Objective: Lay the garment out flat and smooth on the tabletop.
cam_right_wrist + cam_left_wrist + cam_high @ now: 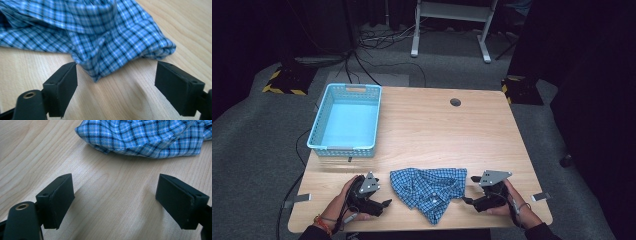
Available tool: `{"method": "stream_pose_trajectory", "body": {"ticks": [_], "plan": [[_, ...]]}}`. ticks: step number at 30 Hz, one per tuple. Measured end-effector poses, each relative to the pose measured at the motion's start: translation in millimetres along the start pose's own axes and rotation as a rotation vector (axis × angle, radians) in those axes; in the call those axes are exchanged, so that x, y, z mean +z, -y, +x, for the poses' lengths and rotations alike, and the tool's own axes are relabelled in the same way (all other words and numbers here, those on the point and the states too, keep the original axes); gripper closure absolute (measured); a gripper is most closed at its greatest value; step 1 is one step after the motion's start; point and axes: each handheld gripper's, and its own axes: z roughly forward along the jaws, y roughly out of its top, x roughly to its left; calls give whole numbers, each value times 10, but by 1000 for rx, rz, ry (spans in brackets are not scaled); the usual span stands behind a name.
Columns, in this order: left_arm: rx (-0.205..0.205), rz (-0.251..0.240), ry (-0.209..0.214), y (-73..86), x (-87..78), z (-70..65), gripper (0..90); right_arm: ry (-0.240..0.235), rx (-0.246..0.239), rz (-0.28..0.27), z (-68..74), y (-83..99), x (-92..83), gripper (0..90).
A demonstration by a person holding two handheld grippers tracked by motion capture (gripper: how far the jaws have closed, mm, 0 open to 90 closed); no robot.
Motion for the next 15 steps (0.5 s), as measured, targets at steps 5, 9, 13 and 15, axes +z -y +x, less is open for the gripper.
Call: {"method": "stream_pose_trajectory", "body": {"ticks": [5, 9, 13, 15], "plan": [[2, -1, 0, -1, 1, 2, 151, 1, -7, -21, 57, -74, -33, 186], [1, 0, 0, 0, 0, 1, 150, 1, -19, -36, 95, -145, -43, 191], [1, 0, 0, 0, 0, 1, 150, 3, -27, -40, 133, -206, -41, 196], [0, 0, 0, 0, 0, 0, 151, -2, -31, -45, 148, -232, -39, 199]]}}
